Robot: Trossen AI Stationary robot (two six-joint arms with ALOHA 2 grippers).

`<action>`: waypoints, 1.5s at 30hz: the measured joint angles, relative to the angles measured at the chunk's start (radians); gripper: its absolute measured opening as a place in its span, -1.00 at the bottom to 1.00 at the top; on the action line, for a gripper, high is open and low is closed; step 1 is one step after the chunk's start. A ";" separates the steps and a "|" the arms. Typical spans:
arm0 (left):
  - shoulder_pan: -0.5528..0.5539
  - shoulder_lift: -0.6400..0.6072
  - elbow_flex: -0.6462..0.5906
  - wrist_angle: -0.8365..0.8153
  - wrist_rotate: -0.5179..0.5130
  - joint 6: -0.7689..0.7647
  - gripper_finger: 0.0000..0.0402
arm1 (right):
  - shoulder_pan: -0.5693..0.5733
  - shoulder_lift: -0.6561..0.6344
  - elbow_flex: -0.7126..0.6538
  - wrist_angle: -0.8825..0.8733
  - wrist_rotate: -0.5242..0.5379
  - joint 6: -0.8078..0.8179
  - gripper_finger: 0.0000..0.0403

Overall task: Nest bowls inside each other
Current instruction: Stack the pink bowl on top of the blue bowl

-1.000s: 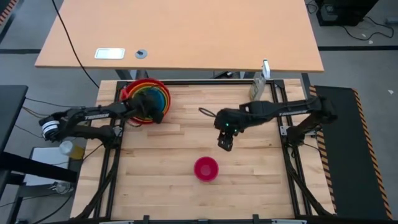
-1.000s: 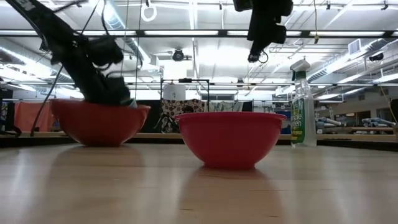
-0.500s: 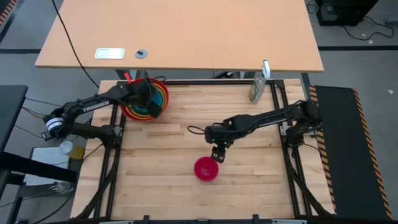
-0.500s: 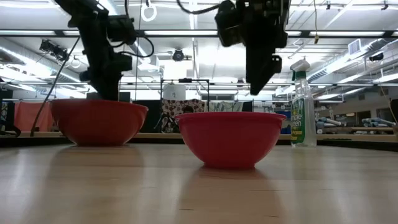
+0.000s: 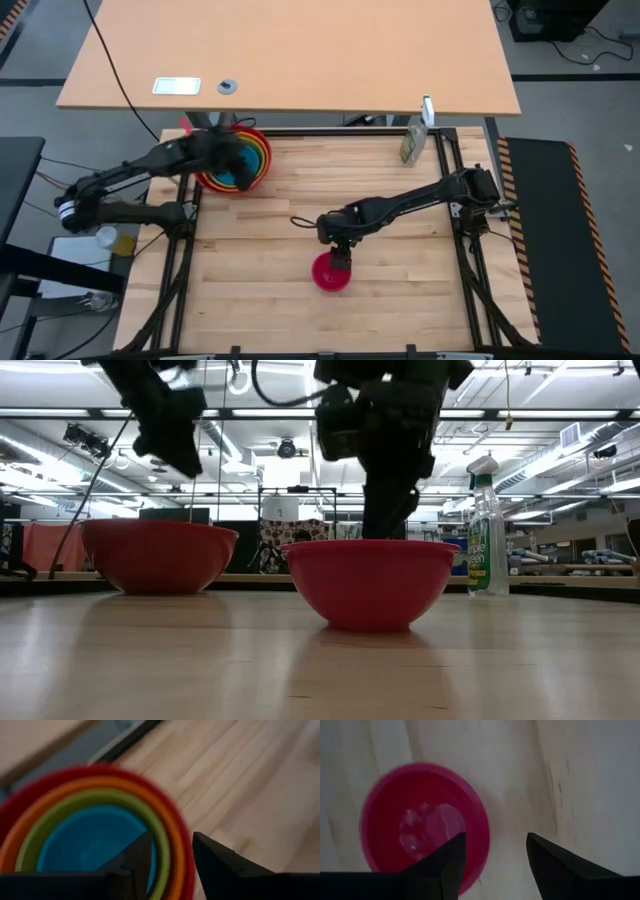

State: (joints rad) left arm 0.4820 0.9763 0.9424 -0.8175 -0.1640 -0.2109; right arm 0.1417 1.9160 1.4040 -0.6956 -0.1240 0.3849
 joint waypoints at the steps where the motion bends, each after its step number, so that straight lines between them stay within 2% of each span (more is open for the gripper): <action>1: -0.014 -0.026 0.000 0.010 0.000 0.012 -0.26 | -0.001 0.008 0.000 0.011 -0.016 -0.009 0.06; 6: -0.085 -0.142 0.000 0.037 -0.005 0.021 -0.26 | 0.011 0.064 0.000 0.007 -0.037 -0.030 0.02; 9: -0.122 -0.193 0.000 0.035 -0.014 0.003 -0.26 | 0.017 0.083 0.000 0.007 -0.030 -0.041 -0.09; 14: -0.156 -0.261 0.000 0.039 -0.015 -0.044 -0.26 | 0.004 0.069 0.000 0.006 0.000 -0.040 -0.53; 18: -0.169 -0.325 -0.002 0.095 -0.016 -0.055 -0.26 | -0.050 0.054 0.000 0.015 -0.033 -0.040 -0.88; 21: -0.173 -0.387 -0.002 0.164 -0.017 -0.032 -0.26 | -0.100 0.054 0.005 0.014 -0.056 -0.039 -0.88; 24: -0.172 -0.435 -0.002 0.185 -0.025 -0.026 -0.26 | -0.154 0.054 0.048 0.009 -0.057 -0.045 -0.78; 33: -0.171 -0.468 -0.002 0.199 -0.047 -0.111 -0.26 | -0.346 0.103 0.318 0.158 -0.051 -0.142 -0.84; 37: -0.178 -0.461 -0.002 0.311 -0.047 -0.123 -0.26 | -0.404 0.217 0.522 0.133 -0.060 -0.153 -0.81; 43: -0.184 -0.461 -0.002 0.389 -0.047 -0.102 -0.26 | -0.433 0.439 0.931 0.131 -0.078 -0.116 -0.80; 44: -0.185 -0.461 -0.002 0.389 -0.046 -0.104 -0.26 | -0.434 0.470 0.957 0.167 -0.077 -0.109 -0.80; 45: -0.185 -0.460 -0.002 0.388 -0.046 -0.111 -0.26 | -0.437 0.474 0.925 0.270 -0.080 -0.088 -0.80</action>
State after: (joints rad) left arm 0.2970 0.5162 0.9405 -0.4294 -0.2104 -0.3224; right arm -0.2951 2.3899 2.3287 -0.4256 -0.2040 0.2972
